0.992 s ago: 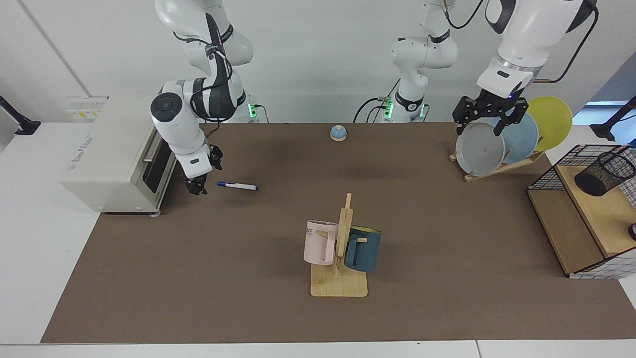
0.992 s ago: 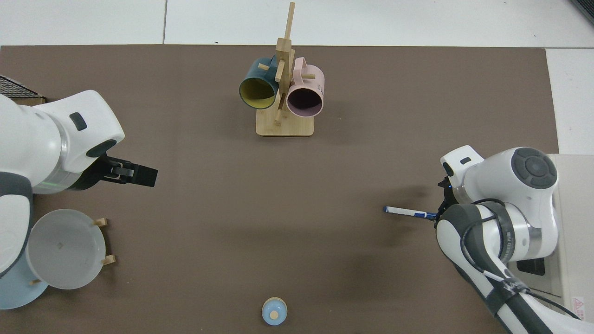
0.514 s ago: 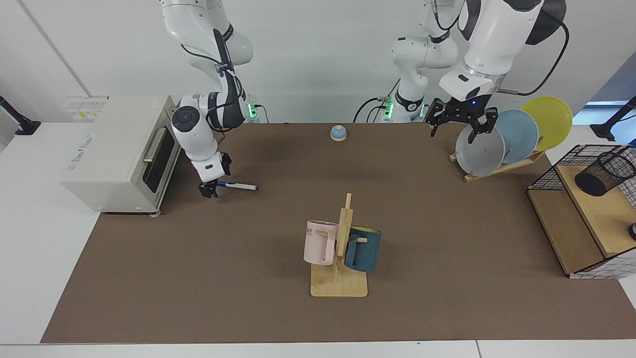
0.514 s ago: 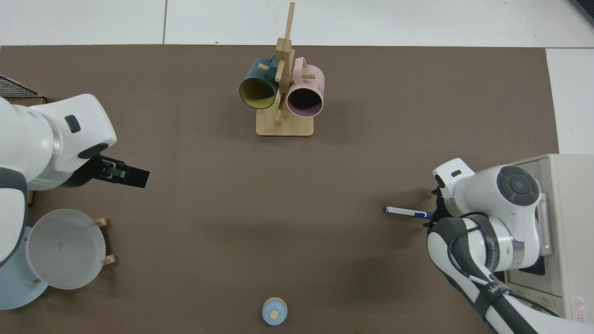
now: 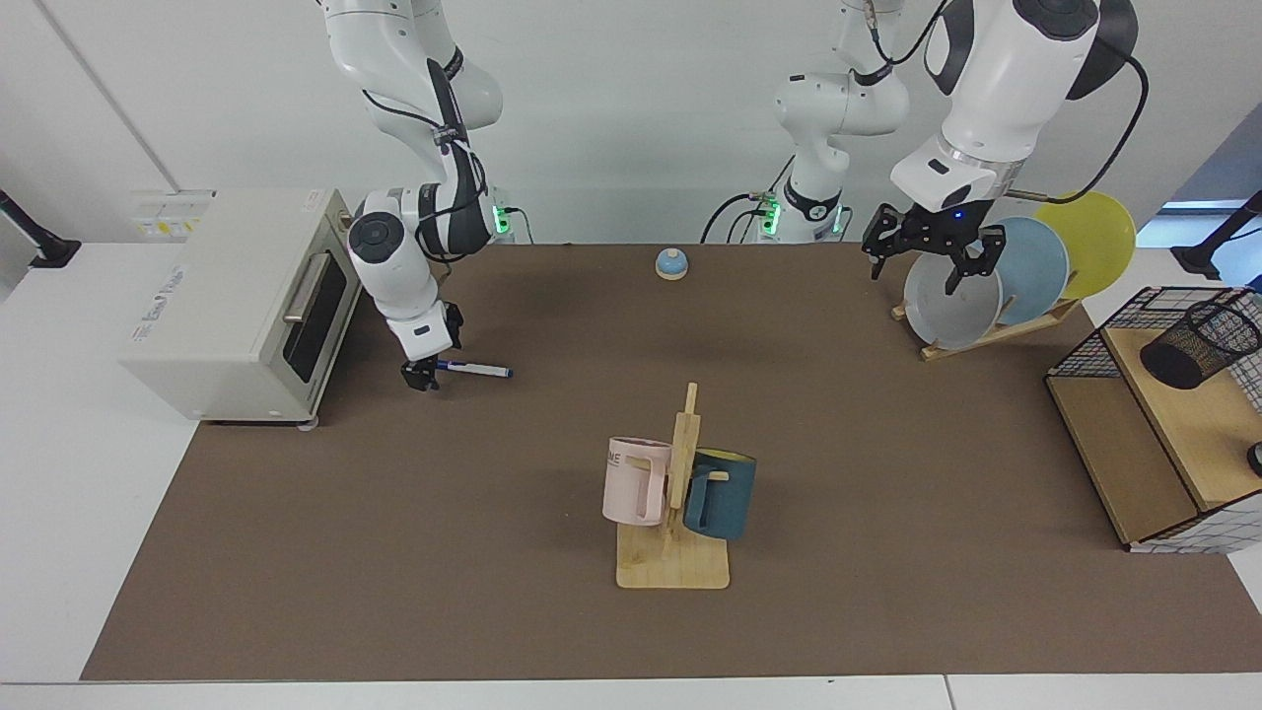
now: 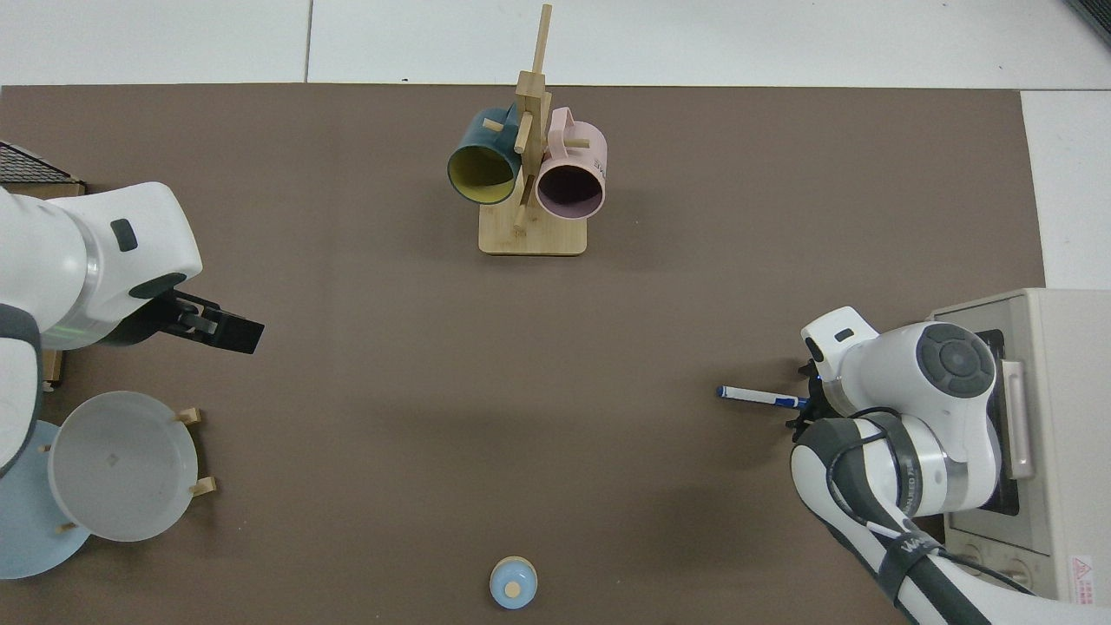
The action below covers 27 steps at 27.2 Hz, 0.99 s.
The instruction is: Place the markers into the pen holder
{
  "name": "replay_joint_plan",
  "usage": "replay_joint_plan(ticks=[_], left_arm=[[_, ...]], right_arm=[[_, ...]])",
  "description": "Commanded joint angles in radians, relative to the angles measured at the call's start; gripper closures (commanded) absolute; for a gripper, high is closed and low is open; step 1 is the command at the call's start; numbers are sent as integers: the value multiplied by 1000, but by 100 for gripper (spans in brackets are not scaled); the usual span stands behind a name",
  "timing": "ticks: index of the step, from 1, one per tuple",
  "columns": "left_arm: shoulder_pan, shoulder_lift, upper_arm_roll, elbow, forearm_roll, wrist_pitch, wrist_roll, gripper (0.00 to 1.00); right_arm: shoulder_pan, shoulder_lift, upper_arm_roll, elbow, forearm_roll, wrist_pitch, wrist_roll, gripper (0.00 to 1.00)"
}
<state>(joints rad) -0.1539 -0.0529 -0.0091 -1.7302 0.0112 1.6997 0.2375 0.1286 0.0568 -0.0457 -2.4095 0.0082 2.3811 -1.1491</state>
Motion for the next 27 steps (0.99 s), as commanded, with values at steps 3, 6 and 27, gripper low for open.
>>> replay_joint_plan(ticks=[3,6,27], left_arm=[[5,-12,1,-25,-23,52,167,0],[11,-10,3,-25,-42,60,244,0],[11,2,1,-25,-59,153,784,0]], right_arm=[[-3,3,-2,-11,10,33,-24,42],[-4,5,-2,-6,10,32,-24,65],[65,-14,6,228,28,-147,-3,100]])
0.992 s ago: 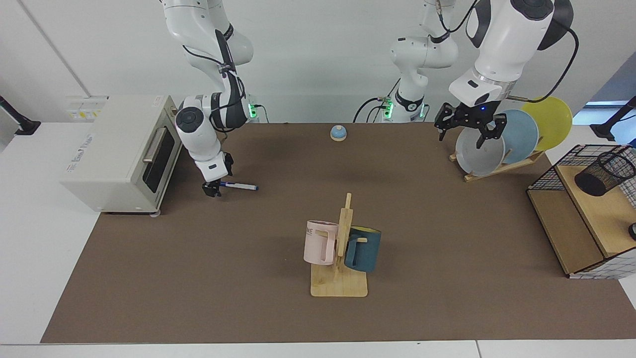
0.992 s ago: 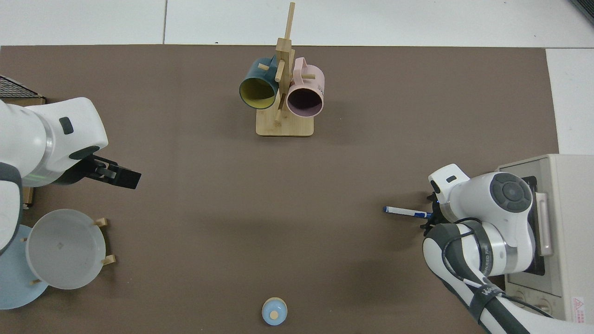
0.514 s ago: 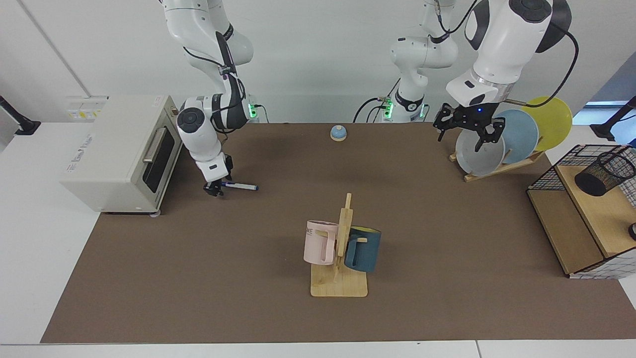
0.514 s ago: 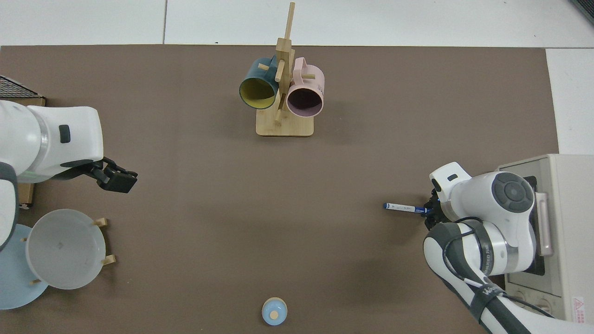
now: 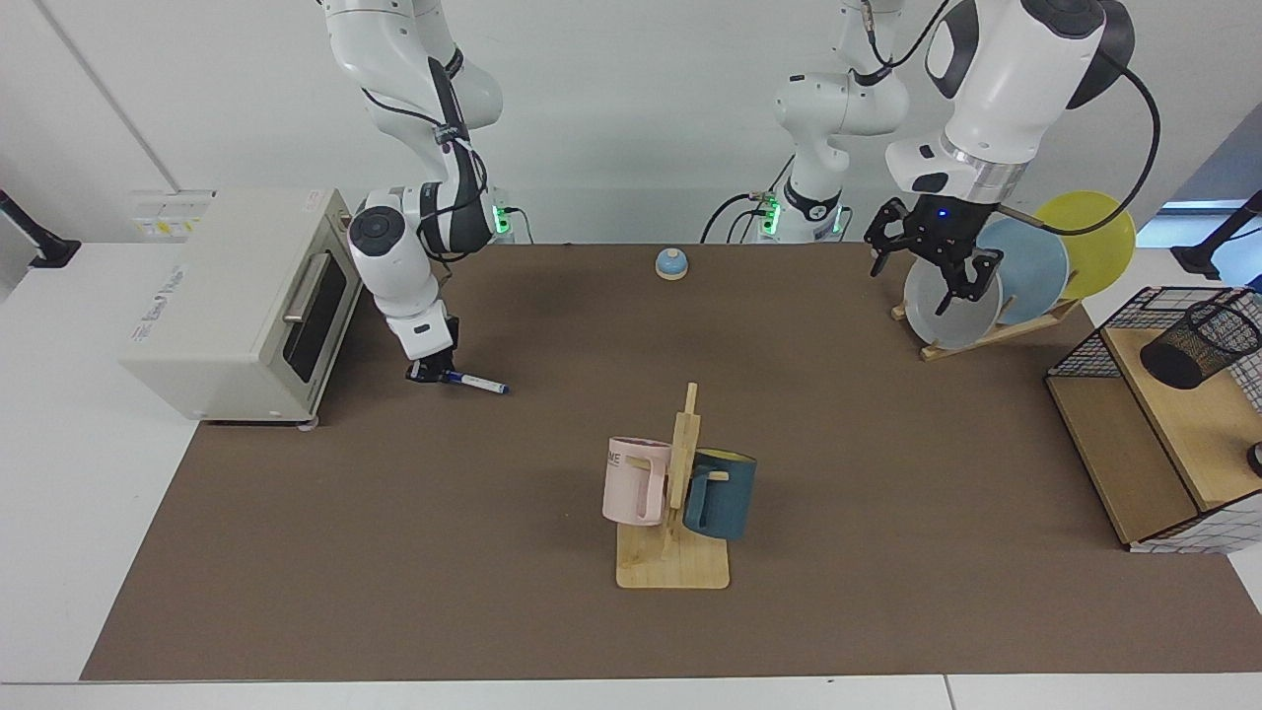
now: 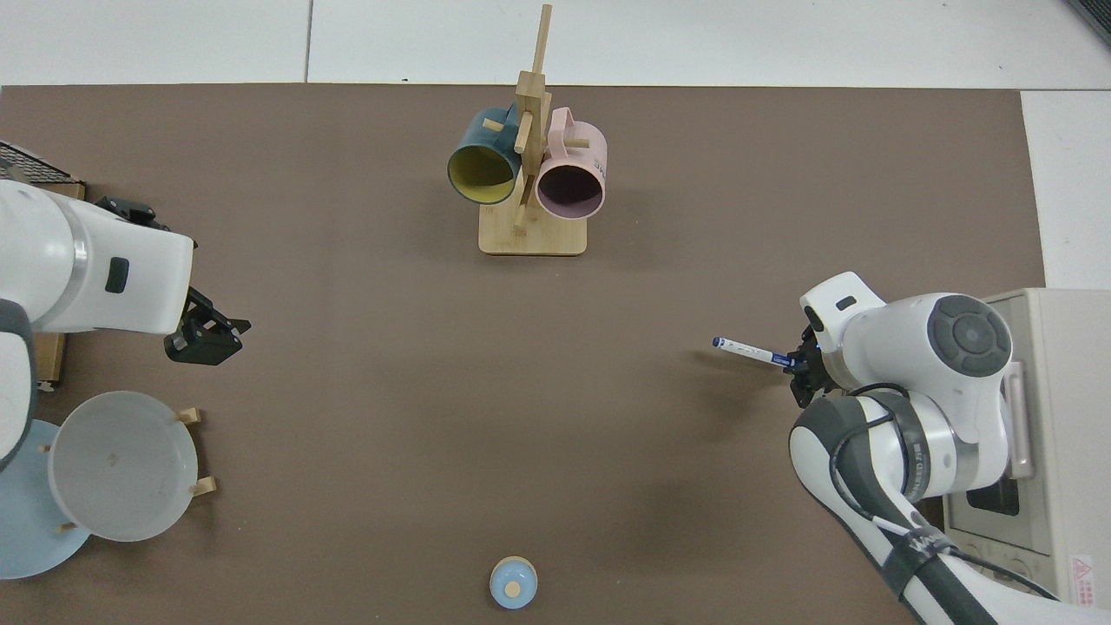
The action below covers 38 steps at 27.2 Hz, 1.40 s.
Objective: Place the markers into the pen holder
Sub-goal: 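Carry the marker to the middle while the left gripper approaches it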
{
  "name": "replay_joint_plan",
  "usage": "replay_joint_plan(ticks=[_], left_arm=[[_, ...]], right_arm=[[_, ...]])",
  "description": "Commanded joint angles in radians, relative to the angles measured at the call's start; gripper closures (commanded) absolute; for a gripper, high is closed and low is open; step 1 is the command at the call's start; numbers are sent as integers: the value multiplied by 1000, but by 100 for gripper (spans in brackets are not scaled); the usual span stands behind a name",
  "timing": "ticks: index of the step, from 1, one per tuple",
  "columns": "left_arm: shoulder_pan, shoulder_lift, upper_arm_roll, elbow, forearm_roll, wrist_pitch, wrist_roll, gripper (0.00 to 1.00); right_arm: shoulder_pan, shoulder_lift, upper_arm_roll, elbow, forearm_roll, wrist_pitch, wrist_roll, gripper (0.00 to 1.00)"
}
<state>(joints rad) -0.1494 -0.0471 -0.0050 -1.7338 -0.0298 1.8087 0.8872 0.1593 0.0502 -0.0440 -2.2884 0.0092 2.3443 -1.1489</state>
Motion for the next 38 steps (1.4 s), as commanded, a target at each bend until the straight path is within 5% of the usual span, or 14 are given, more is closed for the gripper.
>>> replay_joint_plan(ticks=[1,8,24,38], left_arm=[[5,-4,-3,-21,-18,44,157,0],[-4,1,-12,-21,-24,25,260,0],[-9,-13,-16,-49,-110,-81,708,0],[-9,-102,-6,-196,-265,-71,719,0]], right_arm=[[49,-12,3,128,47,-137,-2,100],[112,-21,4,247,146,-243,17,100],[454,-10,4,448,137,-327,400,100],[543,14,9,457,245,-140,546,100]])
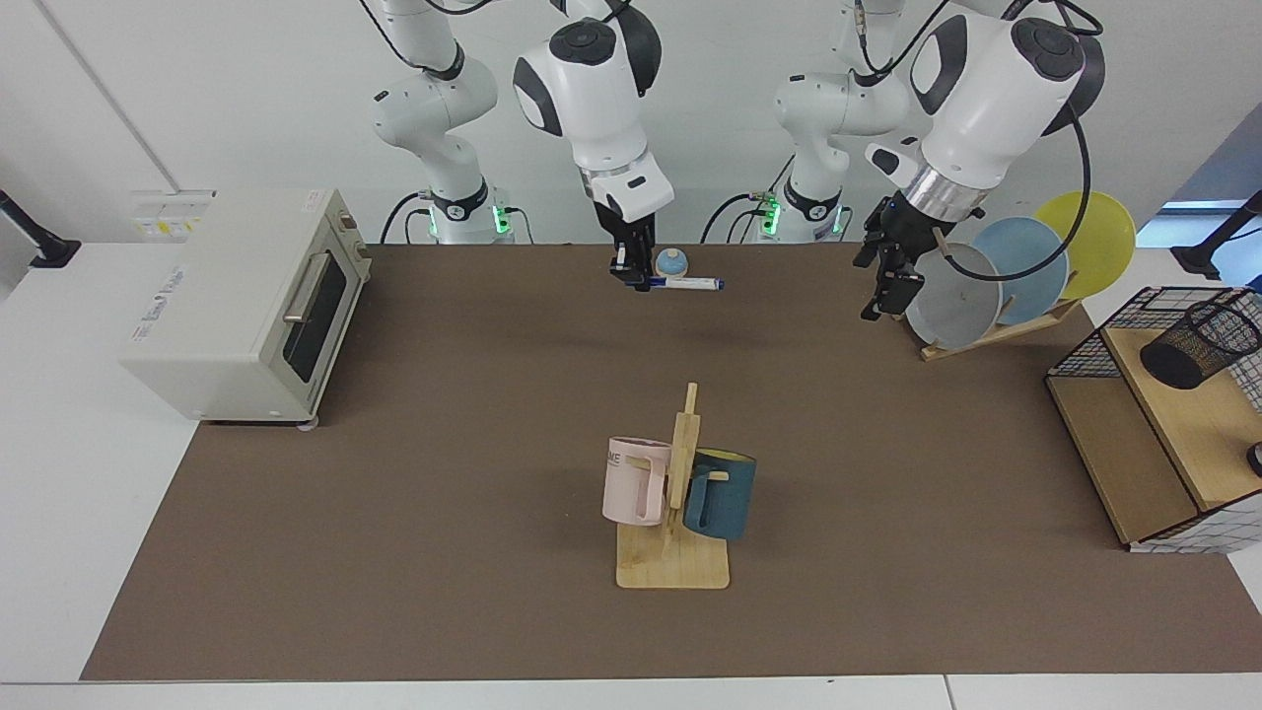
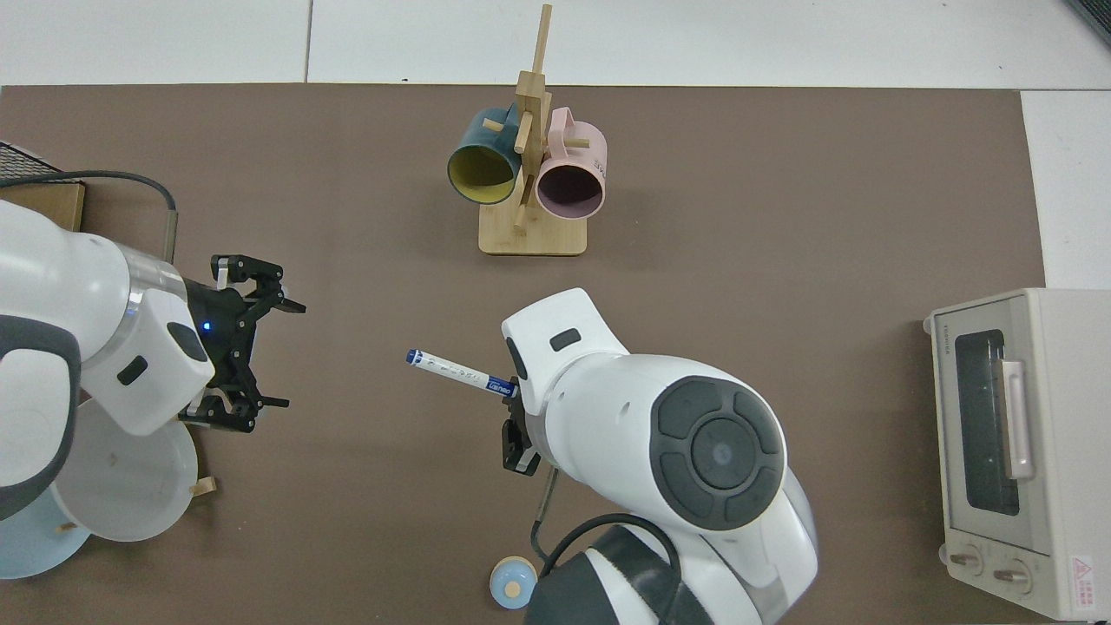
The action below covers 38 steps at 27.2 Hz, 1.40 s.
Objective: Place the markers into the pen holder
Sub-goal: 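Carry the marker to the middle while the left gripper approaches it, then close the left gripper on the marker's free end near the right gripper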
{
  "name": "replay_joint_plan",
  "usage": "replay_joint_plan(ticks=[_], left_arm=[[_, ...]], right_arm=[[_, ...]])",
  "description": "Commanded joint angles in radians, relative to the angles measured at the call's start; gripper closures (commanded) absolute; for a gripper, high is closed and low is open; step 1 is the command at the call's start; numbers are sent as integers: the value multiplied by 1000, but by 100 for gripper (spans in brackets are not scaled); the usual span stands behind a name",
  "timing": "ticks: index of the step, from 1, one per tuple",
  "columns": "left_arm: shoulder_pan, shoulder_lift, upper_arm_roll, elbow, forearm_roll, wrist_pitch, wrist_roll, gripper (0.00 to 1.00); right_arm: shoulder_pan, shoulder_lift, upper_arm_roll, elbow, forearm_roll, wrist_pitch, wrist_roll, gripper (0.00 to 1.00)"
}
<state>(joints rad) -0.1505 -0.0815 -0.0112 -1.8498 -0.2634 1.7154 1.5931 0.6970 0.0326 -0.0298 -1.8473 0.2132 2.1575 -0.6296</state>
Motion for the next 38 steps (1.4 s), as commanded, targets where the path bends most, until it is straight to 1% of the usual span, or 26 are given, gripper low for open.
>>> replay_joint_plan(ticks=[1,3,8,10,12,16,22,24,28,32,35,37,38], left_arm=[[-9,-66,-4,-80,-31,30,16,0],[-12,-66,-12,-78,-33,38,30,0],[-29,-55,-18,-66,-31,52,86,0],[-44,-57,-35,-66,-27,59,94,0],[-46,-57,-55,-68,-16,75,97,0],[-46,-63,-69,-77,35,92,97,0],[-49,-75,-72,-97,42,92,110,0],[-63,-78,-81,-100,50,93,140,0],[-73,-107,-101,-143,69,113,154,2],[-73,-115,-115,-151,70,118,156,6],[-70,-115,-113,-152,72,116,183,17],[-66,-121,-113,-161,78,116,200,31],[-64,-129,-113,-173,78,118,202,34]], right_arm=[[12,33,-4,16,46,54,28,100],[44,36,-5,16,52,62,31,100],[67,62,-4,25,32,65,63,100],[97,79,-5,26,29,65,86,100],[116,86,-7,30,20,79,106,100],[122,90,-5,30,3,91,122,100],[125,90,-5,30,0,91,134,100],[134,90,-7,30,2,91,137,100],[134,90,-7,30,2,91,136,100],[133,90,-5,30,2,91,136,100],[133,90,-7,33,2,91,137,100],[133,90,-5,33,2,91,136,100],[133,92,-7,33,2,91,137,100]])
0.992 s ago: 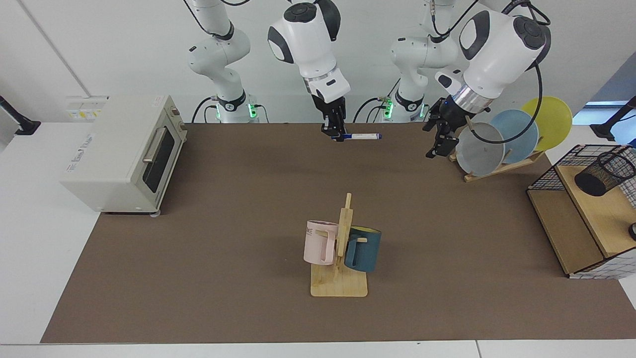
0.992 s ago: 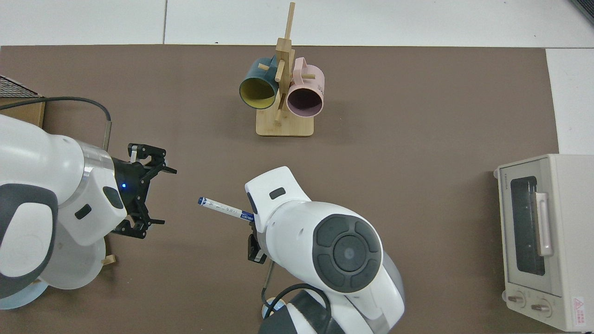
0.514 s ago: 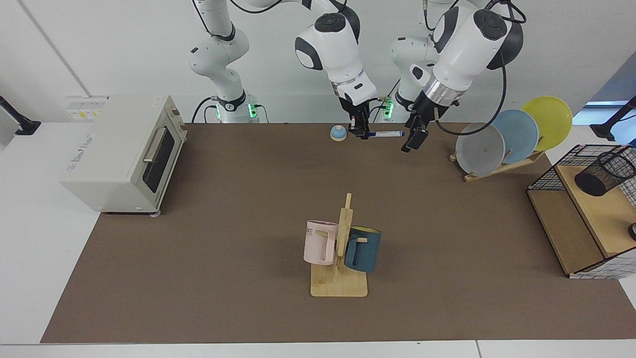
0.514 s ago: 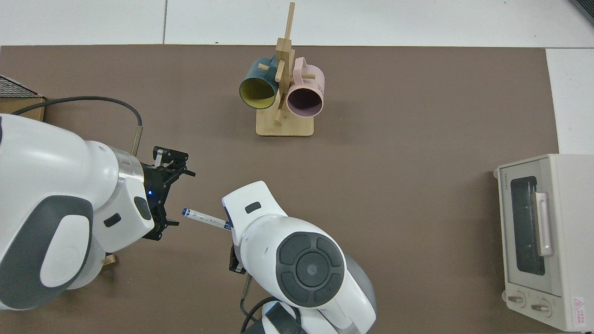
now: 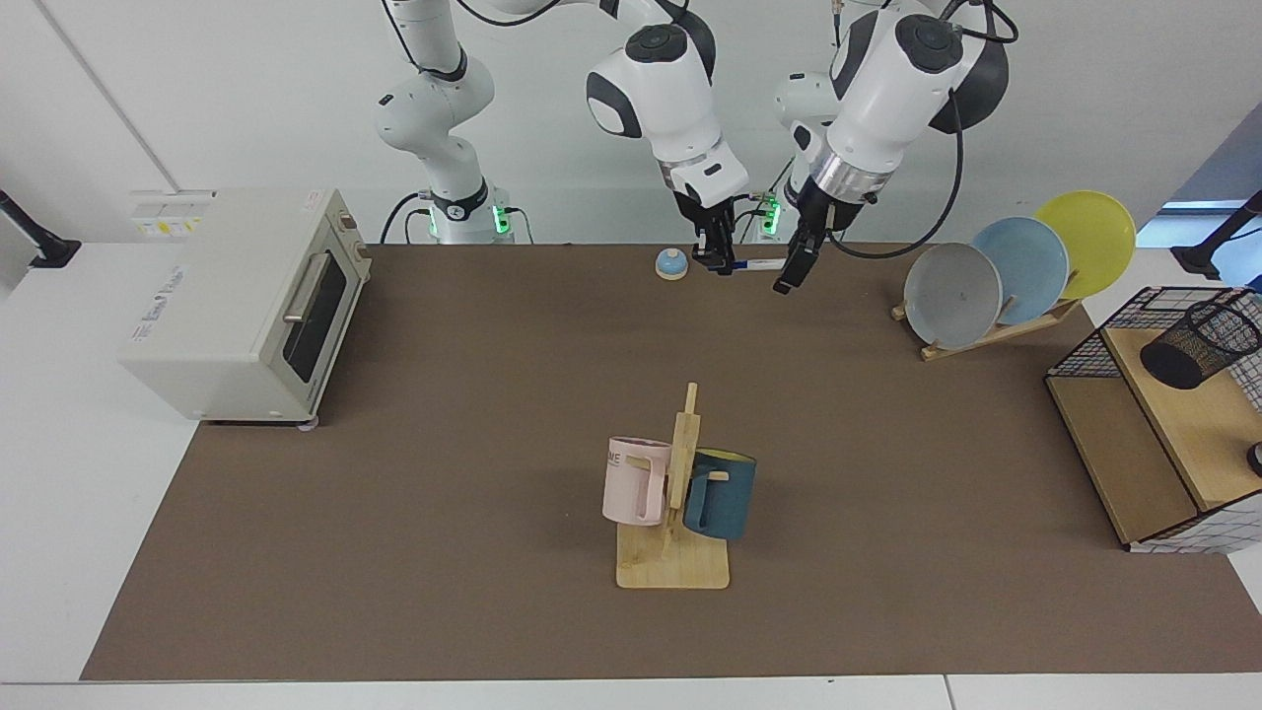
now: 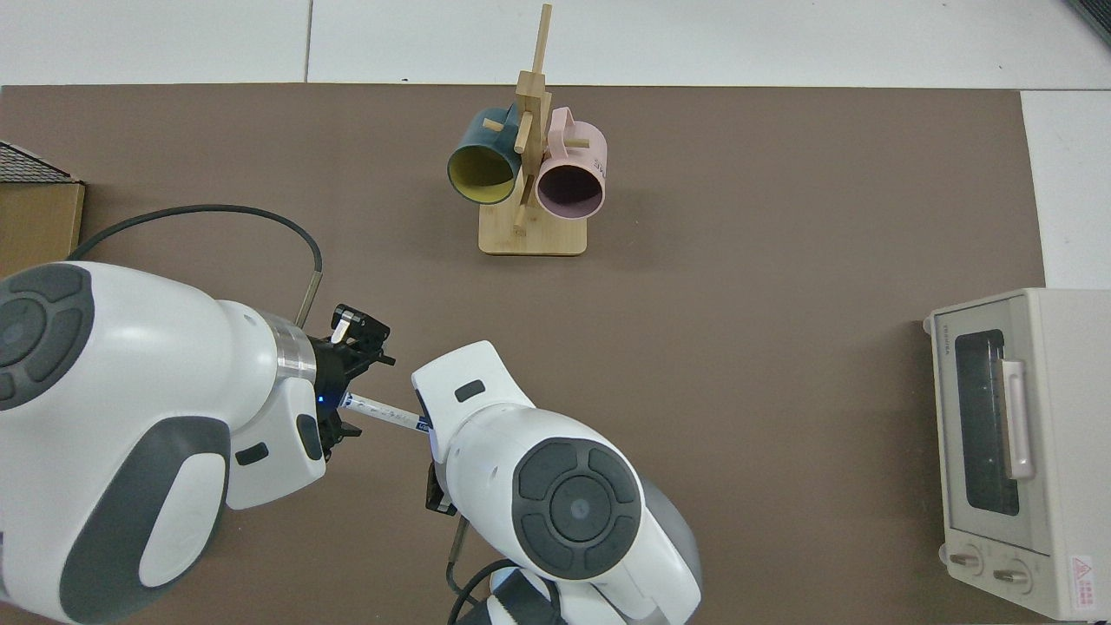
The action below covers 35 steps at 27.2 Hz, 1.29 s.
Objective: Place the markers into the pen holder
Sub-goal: 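Close the left gripper on the marker's free end near the right gripper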
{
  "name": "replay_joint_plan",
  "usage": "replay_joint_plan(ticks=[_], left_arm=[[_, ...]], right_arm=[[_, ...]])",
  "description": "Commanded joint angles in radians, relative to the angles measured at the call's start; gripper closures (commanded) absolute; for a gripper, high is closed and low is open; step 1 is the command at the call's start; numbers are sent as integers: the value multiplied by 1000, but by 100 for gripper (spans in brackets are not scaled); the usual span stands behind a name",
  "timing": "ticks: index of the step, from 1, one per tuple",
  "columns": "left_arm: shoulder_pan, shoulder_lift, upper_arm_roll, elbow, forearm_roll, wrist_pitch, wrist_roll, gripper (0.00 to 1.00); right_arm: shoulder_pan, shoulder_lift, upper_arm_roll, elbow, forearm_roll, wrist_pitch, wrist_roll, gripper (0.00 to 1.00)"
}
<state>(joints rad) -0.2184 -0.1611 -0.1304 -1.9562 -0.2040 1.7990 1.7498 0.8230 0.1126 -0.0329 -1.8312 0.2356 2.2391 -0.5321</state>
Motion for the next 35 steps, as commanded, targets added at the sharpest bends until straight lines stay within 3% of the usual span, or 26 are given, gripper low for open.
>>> replay_joint_plan(ticks=[1,6,12,16,19,26,27,28,35], left_arm=[[4,-57,6,-76,18,34,45,34],[4,-86,6,-121,20,45,45,40],[4,-87,6,-121,20,42,45,84],[5,-81,11,-110,20,40,57,89],[4,-78,11,-104,20,42,73,100],[2,-78,12,-107,20,49,73,100],[2,-78,12,-107,20,49,73,100],[4,-78,12,-107,20,48,73,100],[5,-77,14,-104,32,48,57,100]], right_arm=[[7,12,-4,16,-21,10,40,100],[7,12,-4,16,-21,10,38,100],[7,12,-4,16,-22,10,38,100],[7,12,-4,16,-22,10,40,100],[7,12,-4,16,-22,10,40,100],[7,12,-2,16,-19,11,43,100],[7,12,-2,16,-18,13,49,65],[5,12,-2,13,-19,17,52,1],[2,10,-2,6,-21,50,52,0]])
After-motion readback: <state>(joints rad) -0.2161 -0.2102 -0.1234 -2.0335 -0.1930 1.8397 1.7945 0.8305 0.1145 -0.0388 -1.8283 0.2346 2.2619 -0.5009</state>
